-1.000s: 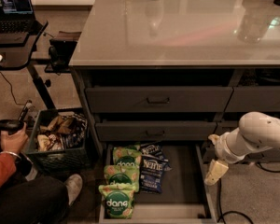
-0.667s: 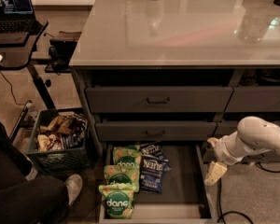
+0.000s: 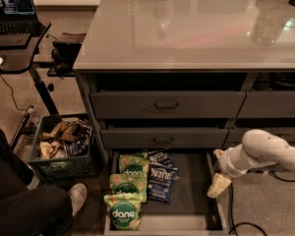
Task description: Pick blue chip bag from bottom drawer and place on counter
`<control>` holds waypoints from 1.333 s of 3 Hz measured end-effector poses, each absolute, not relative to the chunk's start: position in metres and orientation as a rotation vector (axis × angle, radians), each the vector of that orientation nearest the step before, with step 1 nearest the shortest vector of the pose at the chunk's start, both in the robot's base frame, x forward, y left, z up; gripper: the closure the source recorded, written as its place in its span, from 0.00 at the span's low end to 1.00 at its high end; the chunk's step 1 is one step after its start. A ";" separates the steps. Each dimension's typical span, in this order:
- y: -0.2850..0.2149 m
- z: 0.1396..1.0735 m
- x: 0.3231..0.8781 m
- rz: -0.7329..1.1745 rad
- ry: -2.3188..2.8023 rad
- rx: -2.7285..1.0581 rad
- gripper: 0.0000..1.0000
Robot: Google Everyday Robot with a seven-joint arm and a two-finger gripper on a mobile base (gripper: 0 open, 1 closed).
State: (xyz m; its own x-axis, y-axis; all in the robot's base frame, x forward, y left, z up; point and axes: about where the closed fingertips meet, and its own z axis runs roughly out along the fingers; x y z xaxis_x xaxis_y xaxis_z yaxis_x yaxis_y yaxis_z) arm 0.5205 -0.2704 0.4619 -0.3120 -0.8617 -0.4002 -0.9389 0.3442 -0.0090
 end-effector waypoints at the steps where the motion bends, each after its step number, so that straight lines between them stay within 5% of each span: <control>1: -0.243 0.421 0.542 0.375 2.270 -1.508 0.00; 4: -0.211 0.333 0.600 0.520 2.136 -1.473 0.00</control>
Offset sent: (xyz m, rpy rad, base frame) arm 0.0742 0.0593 -0.0921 0.2175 -0.0751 -0.0716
